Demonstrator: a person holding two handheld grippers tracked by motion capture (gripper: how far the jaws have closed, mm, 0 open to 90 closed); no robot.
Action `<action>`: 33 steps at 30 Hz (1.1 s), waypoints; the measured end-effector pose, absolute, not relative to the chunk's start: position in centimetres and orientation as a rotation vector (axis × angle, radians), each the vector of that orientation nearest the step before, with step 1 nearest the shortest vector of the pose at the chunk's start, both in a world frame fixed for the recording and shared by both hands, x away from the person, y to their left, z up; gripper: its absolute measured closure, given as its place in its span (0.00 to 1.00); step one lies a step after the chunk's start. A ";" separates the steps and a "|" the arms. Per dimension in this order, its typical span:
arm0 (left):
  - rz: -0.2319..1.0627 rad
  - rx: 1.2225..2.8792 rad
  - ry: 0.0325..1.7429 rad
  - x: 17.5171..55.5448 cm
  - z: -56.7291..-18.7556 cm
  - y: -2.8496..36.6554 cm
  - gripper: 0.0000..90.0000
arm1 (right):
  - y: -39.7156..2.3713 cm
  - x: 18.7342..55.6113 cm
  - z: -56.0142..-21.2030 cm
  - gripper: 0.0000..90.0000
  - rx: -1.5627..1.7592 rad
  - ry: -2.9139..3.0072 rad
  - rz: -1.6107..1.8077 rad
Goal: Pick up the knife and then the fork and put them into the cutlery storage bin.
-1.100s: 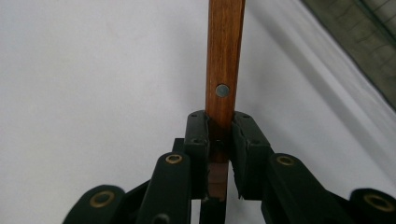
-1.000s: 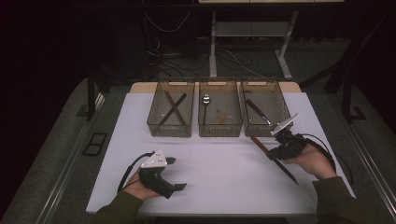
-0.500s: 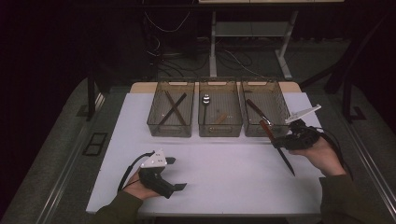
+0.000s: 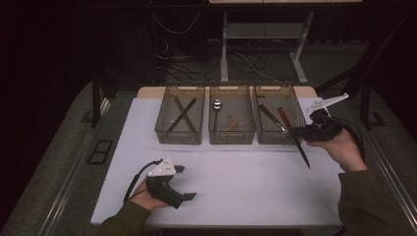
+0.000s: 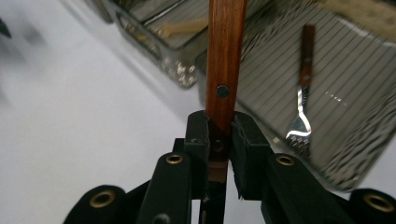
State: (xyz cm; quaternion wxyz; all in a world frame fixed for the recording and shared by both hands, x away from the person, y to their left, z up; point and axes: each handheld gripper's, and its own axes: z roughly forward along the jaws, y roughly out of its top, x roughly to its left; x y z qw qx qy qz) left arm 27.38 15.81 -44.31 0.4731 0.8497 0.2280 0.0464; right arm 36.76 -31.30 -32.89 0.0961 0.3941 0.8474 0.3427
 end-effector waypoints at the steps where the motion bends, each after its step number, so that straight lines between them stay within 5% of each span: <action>1: 0.114 2.078 0.559 27.4 -44.3 15.8 0.00 | -31.4 37.0 -32.5 0.86 1.168 2.499 1.015; 20: 0.113 2.076 0.566 27.4 -44.3 15.8 0.00 | -30.8 43.3 -26.8 0.86 1.172 2.351 0.988; 33: 0.105 2.073 0.553 27.4 -44.3 15.7 0.00 | -29.9 47.6 -29.6 0.86 1.252 2.287 0.901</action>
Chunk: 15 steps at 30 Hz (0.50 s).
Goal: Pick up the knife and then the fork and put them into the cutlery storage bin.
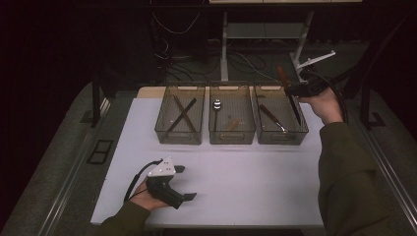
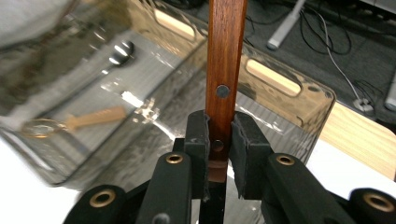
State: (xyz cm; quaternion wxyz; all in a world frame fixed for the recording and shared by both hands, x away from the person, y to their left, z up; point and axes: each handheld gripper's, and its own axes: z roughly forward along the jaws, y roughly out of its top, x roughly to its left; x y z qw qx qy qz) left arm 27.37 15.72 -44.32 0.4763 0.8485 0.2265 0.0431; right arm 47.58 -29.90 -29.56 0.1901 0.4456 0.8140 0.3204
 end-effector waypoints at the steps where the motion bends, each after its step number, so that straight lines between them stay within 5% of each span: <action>1: 0.105 2.073 0.553 27.4 -44.3 15.7 0.00 | -29.8 47.8 -29.9 0.86 1.253 2.288 0.891; 15: 0.101 2.068 0.544 27.4 -44.3 15.7 0.00 | -28.5 49.8 -33.9 0.86 1.361 2.417 0.727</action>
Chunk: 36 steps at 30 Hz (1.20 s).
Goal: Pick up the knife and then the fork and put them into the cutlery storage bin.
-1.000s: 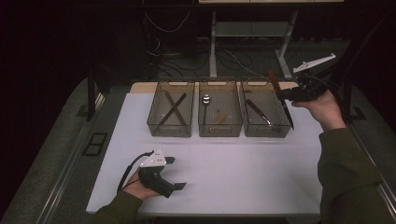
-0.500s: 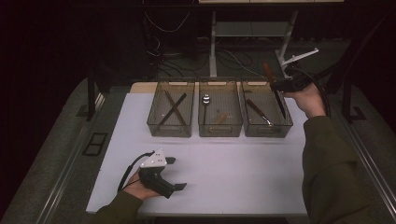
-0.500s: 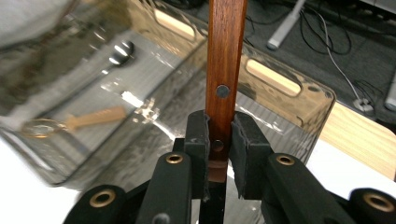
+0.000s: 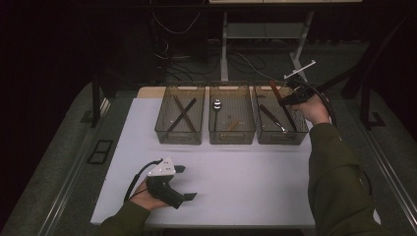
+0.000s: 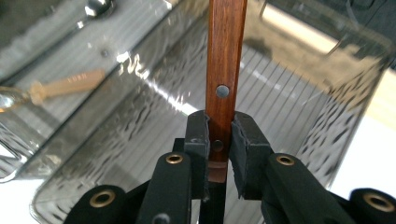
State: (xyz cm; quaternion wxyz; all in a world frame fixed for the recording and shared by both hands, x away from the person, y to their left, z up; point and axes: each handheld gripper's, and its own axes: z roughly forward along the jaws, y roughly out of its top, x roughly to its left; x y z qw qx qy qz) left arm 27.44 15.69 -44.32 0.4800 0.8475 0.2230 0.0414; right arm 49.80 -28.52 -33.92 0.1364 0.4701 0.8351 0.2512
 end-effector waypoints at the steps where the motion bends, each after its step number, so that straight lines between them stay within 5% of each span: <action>1: 0.101 2.067 0.544 27.4 -44.3 15.7 0.00 | -28.4 49.9 -34.2 0.86 1.380 2.425 0.712; 13: 0.099 2.064 0.542 27.4 -44.3 15.6 0.00 | -27.5 50.7 -36.6 0.84 1.443 2.487 0.597; 36: 0.102 2.065 0.554 27.4 -44.2 15.8 0.00 | -29.2 47.1 -36.4 0.28 1.407 2.310 0.956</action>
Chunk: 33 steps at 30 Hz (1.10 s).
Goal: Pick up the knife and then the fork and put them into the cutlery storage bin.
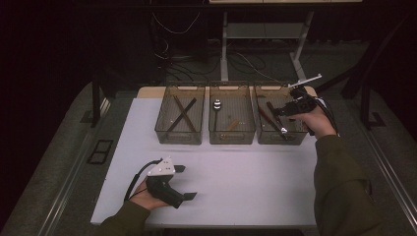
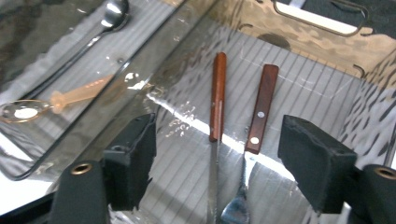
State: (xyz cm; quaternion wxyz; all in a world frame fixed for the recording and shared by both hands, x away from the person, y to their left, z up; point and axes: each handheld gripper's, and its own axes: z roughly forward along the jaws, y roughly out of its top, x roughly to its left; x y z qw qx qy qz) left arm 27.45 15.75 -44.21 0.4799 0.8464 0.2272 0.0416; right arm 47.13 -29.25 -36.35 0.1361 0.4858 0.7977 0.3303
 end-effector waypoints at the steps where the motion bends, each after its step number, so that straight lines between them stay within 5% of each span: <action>1: 0.103 2.065 0.554 27.5 -44.2 15.8 0.00 | -29.2 46.8 -36.3 0.26 1.385 2.302 0.963; 33: 0.108 2.071 0.565 27.5 -44.2 15.9 0.00 | -29.1 36.4 -37.0 0.18 1.182 2.228 1.240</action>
